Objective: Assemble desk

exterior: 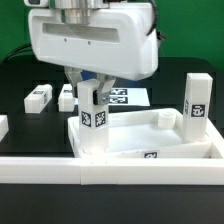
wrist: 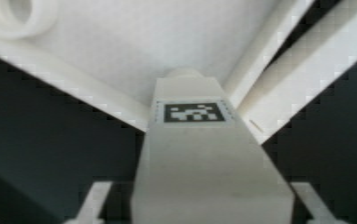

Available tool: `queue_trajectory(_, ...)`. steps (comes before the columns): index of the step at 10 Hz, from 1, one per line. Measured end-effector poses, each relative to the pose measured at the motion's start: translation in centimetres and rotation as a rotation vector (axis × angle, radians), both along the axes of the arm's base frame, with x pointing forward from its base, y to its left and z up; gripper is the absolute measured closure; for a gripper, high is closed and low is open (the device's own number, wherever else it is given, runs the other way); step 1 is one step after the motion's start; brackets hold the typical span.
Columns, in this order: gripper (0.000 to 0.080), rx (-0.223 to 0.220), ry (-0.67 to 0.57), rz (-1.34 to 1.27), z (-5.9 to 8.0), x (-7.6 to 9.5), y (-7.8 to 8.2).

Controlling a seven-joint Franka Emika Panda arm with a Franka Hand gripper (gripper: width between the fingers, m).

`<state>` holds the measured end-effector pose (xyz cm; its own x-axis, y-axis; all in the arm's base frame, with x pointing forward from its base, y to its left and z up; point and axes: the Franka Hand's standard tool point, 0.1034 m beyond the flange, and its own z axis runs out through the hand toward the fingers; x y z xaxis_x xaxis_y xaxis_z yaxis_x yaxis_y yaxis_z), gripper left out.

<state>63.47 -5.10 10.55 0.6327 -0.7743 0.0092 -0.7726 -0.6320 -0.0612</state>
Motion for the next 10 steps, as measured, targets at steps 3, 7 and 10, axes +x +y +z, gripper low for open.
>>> queue_trajectory(3, 0.0412, 0.002, 0.004, -0.057, -0.14, -0.03, -0.01)
queue_trajectory(7, 0.0158, -0.030, -0.004, 0.214, 0.11, 0.40, 0.72)
queue_trajectory(10, 0.0150, -0.041, -0.007, 0.409, 0.05, 0.37, 0.53)
